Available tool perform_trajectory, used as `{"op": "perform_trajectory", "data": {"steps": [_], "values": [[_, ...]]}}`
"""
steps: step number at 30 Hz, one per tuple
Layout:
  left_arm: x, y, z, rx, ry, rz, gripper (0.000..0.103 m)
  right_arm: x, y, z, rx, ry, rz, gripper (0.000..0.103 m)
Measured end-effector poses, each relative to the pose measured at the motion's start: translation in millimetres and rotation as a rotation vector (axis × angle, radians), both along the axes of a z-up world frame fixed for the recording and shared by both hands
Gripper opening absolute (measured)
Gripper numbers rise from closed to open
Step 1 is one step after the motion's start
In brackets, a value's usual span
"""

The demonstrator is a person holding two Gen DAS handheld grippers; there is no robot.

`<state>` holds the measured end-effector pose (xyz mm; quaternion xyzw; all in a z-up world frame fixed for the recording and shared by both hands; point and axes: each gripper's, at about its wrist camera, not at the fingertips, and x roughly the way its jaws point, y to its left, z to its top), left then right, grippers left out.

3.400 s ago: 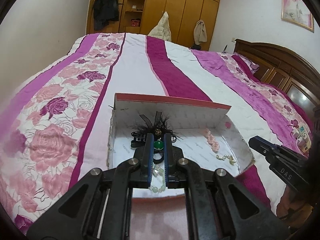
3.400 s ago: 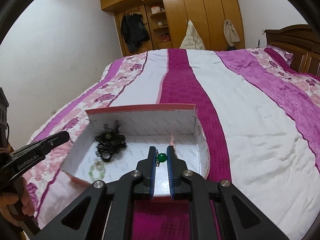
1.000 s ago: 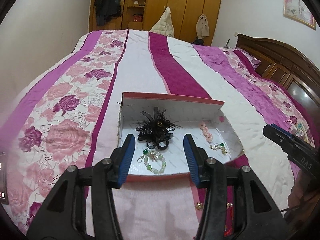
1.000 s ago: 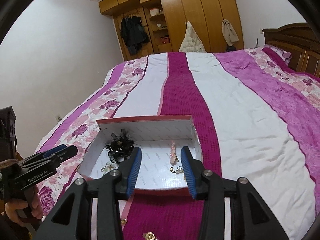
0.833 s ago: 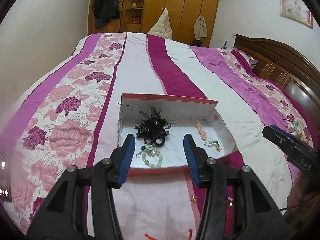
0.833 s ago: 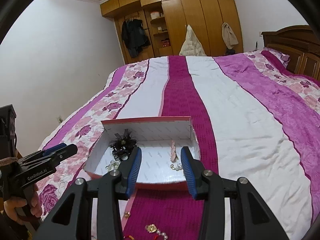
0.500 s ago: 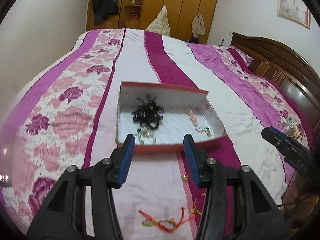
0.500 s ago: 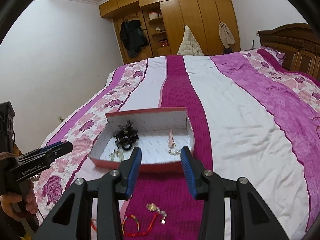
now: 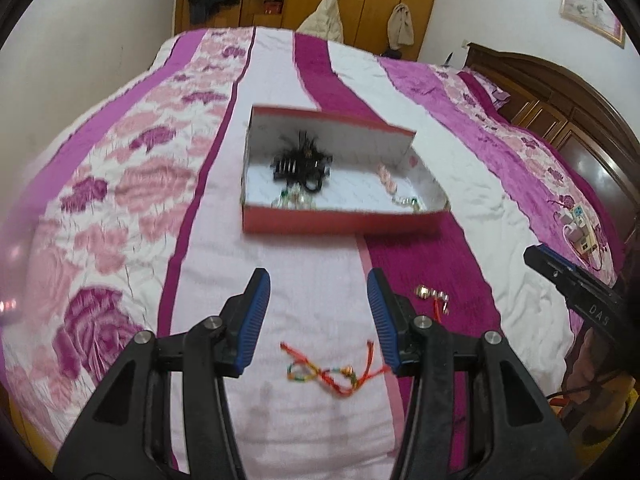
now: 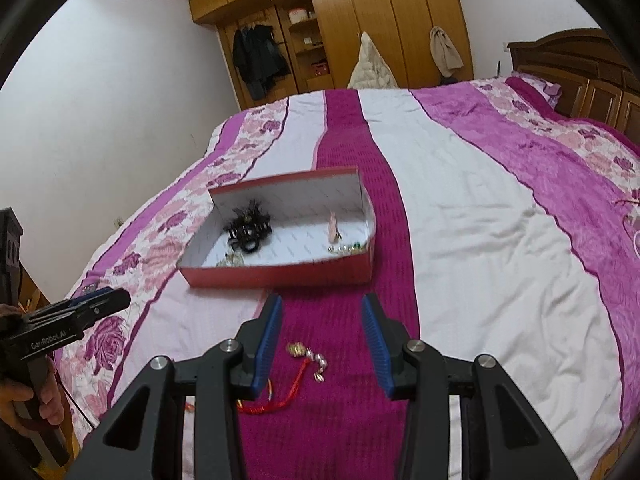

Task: Organize jewelry
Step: 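Withdraw both tools from the box toward the remaining jewelry, then grasp the rainbow cord bracelet with the left tool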

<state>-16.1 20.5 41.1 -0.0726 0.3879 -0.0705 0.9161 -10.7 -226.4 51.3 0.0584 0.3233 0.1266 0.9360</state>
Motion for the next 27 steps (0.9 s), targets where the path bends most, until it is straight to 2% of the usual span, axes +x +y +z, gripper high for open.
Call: {"op": "perform_trajectory", "data": {"steps": [6, 10, 21, 27], "values": [[-5, -5, -17, 0.000, 0.060, 0.008, 0.042, -6, -6, -14, 0.004, 0.032, -0.011, 0.044], [-5, -11, -29, 0.028, 0.093, 0.036, 0.042, -8, -6, -24, -0.002, 0.060, -0.013, 0.044], [-1, -28, -70, 0.017, 0.262, -0.007, 0.042, -6, -6, -50, -0.013, 0.128, -0.019, 0.044], [4, -31, -89, 0.012, 0.316, -0.003, 0.039, -1, -5, -61, -0.014, 0.164, -0.018, 0.044]]}}
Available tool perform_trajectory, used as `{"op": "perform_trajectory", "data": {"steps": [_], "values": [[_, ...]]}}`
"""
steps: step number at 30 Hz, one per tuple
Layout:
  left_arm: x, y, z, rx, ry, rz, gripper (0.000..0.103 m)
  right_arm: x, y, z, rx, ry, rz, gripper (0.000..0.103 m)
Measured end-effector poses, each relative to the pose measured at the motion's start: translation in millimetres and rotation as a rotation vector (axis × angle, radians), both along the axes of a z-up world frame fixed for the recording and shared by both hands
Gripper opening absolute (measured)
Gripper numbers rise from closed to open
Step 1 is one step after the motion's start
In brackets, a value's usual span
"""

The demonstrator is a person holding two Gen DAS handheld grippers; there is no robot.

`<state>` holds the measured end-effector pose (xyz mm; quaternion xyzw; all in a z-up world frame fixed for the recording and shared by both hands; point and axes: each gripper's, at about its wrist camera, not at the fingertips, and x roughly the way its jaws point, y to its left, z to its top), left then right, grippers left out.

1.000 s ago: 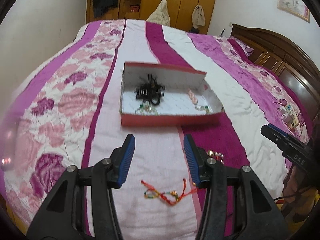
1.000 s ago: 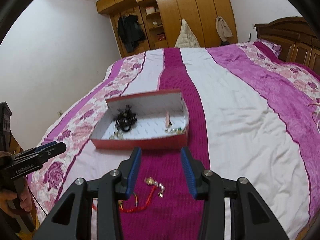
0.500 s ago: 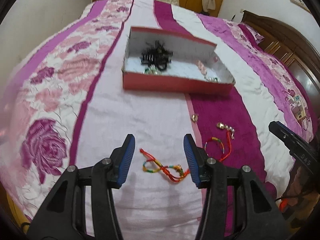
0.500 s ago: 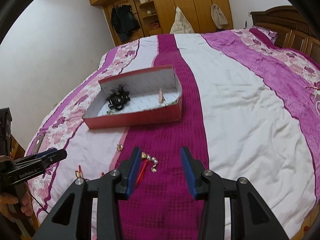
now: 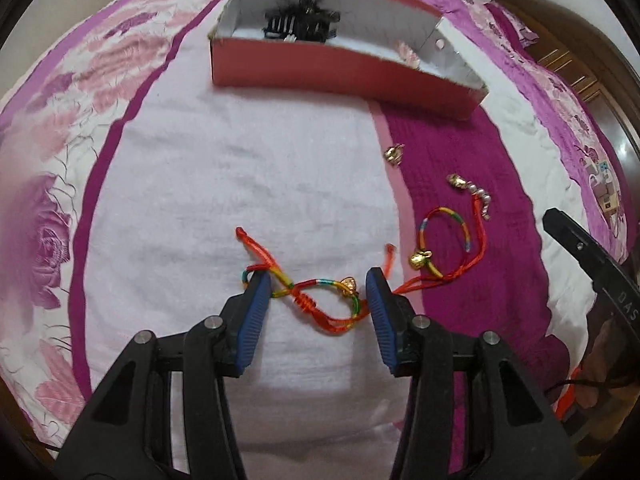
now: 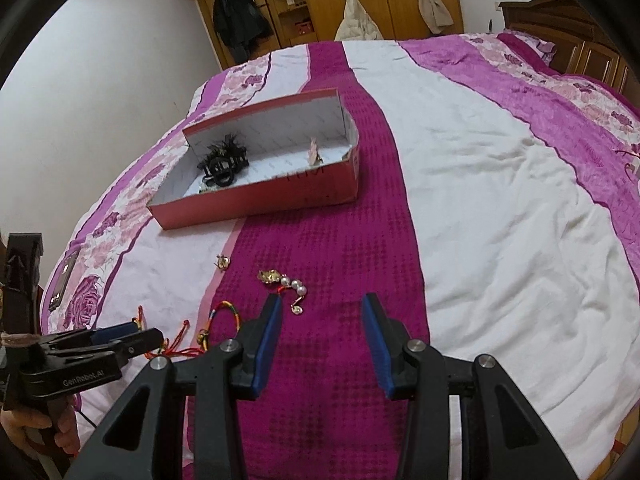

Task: Organize jewelry
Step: 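Grasp the rainbow cord bracelet with the left tool, then grasp the gold pearl earring with the right tool while the left lifts the bracelet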

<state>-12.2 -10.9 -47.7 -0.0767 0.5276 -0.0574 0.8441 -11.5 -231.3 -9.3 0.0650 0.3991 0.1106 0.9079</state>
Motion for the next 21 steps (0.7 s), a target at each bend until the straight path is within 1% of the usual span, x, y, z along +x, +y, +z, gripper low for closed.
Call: {"op": "perform_trajectory", "data": {"steps": [2, 3, 6, 8, 9, 11, 14, 19, 21], "values": [[1, -1, -3, 0.025, -0.001, -0.007, 0.032, 1, 1, -2, -0.001, 0.005, 0.003, 0.044], [1, -2, -4, 0.030, -0.005, -0.014, 0.031, 1, 1, -4, -0.006, 0.008, 0.005, 0.044], [0, -7, -7, 0.046, -0.022, -0.037, 0.018, 4, 2, -8, -0.010, 0.022, 0.008, 0.044], [0, -8, -7, 0.040, -0.039, -0.053, 0.000, 8, 3, -11, -0.012, 0.034, 0.007, 0.044], [0, -8, -7, 0.027, -0.041, -0.064, 0.000, 10, 3, -13, -0.016, 0.037, 0.008, 0.044], [0, -7, -4, 0.027, -0.048, -0.070, 0.000, 14, 5, -17, -0.022, 0.045, 0.007, 0.044], [1, -2, 4, -0.007, -0.076, -0.070, 0.000, 21, 7, -20, -0.014, 0.055, 0.011, 0.044], [4, 13, 24, -0.036, -0.134, -0.030, 0.000, 31, 14, -26, -0.030, 0.070, 0.036, 0.044], [6, 18, 30, -0.040, -0.153, -0.013, 0.000, 36, 16, -28, -0.020, 0.079, 0.043, 0.044]]}}
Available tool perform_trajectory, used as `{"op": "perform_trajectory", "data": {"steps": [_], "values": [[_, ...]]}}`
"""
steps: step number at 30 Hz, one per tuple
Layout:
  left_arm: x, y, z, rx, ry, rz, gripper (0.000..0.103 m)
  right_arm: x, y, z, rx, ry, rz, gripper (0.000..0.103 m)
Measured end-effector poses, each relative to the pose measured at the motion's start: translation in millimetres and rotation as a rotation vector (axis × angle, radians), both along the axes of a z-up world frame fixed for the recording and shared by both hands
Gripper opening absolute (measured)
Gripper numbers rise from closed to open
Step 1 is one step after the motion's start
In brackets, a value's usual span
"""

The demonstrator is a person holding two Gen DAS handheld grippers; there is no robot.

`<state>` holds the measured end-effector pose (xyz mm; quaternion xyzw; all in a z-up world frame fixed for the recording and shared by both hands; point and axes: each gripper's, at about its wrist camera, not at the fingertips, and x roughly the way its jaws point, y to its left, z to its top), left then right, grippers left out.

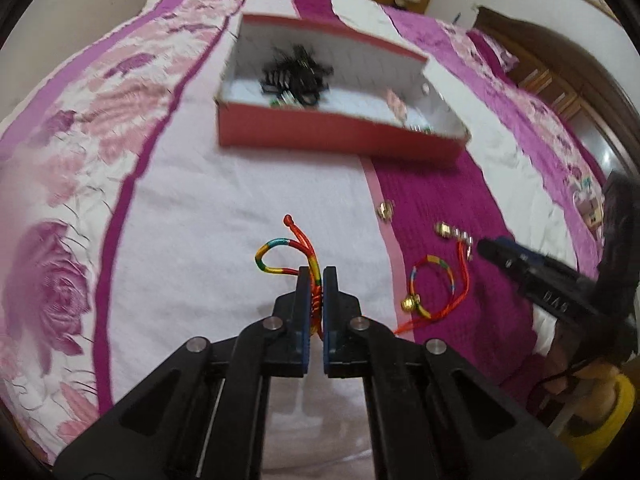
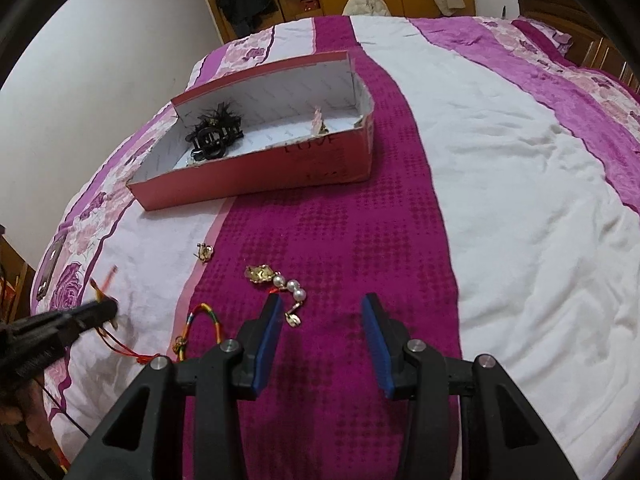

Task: Organize jewelry
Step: 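Grasp the gold pearl earring with the right tool while the left lifts the bracelet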

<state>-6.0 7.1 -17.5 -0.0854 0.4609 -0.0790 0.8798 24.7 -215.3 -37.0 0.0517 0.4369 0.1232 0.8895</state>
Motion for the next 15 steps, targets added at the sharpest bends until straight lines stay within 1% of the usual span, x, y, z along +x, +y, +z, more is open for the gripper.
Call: {"op": "perform_trajectory", "data": {"steps": [5, 7, 13, 15], "values": [[3, 14, 11, -0.010, -0.029, 0.035, 0.000, 10, 9, 2, 0.000, 0.001, 0.037, 0.044], [5, 20, 11, -0.013, -0.023, 0.053, 0.000, 14, 15, 0, -0.009, 0.011, 0.063, 0.044], [9, 26, 7, -0.013, -0.012, 0.070, 0.000, 24, 32, -5, -0.046, 0.034, 0.131, 0.044], [9, 26, 7, -0.011, -0.006, 0.070, 0.000, 29, 39, -9, -0.081, 0.049, 0.150, 0.044]]}}
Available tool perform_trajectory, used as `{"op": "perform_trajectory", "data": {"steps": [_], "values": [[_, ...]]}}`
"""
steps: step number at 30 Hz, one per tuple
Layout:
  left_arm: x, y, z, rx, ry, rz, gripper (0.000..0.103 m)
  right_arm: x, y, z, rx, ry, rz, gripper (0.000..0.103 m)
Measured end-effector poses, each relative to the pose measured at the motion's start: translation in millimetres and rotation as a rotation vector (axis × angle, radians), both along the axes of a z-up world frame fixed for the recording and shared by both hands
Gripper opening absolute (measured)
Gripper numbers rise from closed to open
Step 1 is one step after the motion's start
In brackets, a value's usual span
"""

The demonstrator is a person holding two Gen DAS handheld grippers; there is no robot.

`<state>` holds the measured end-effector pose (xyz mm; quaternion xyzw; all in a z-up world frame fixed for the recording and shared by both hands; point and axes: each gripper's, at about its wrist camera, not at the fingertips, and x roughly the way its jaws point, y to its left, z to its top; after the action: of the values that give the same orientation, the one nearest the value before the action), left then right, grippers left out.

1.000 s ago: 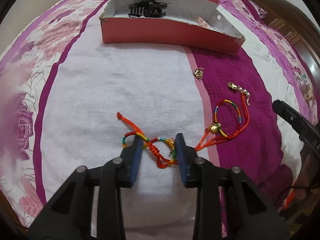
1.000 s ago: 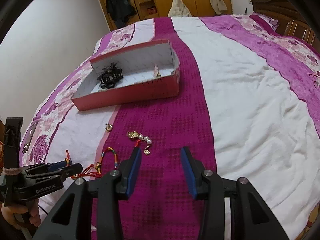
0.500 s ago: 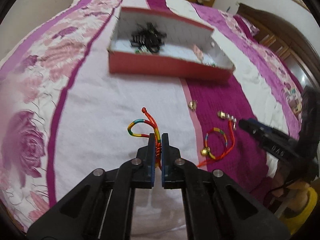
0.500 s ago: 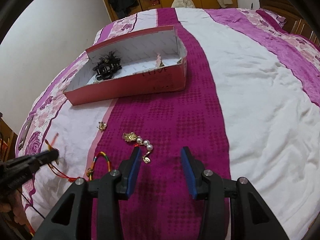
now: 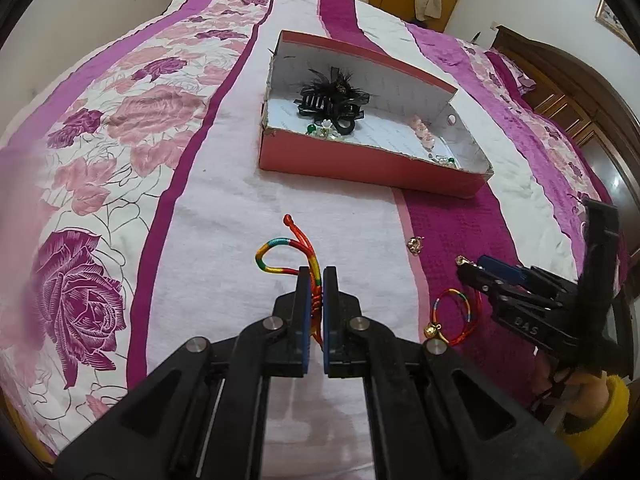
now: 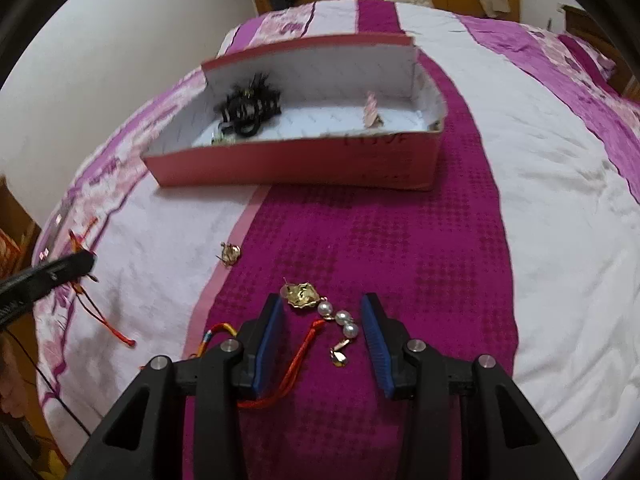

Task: Organize jewelry
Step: 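Grasp the gold pearl earring with the right tool while the left lifts the bracelet, then carry both items into the red box and open both tools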

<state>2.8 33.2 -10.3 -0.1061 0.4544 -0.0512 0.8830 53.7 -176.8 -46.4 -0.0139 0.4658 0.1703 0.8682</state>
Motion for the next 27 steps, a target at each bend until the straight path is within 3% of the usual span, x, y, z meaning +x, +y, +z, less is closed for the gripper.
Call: {"op": "perform_trajectory", "data": {"steps": [4, 7, 18, 27], "values": [[3, 0, 2, 0.001, 0.001, 0.001, 0.000, 6, 11, -5, -0.062, 0.005, 0.045, 0.042], [4, -2, 4, 0.008, -0.005, 0.002, 0.000, 8, 12, -5, -0.071, 0.004, 0.063, 0.019], [6, -4, 19, 0.024, -0.049, -0.005, 0.000, 2, -1, 21, 0.014, -0.062, 0.048, 0.019], [17, -12, 45, 0.038, -0.139, -0.023, 0.000, -7, -8, 54, 0.070, -0.157, 0.033, 0.019]]}}
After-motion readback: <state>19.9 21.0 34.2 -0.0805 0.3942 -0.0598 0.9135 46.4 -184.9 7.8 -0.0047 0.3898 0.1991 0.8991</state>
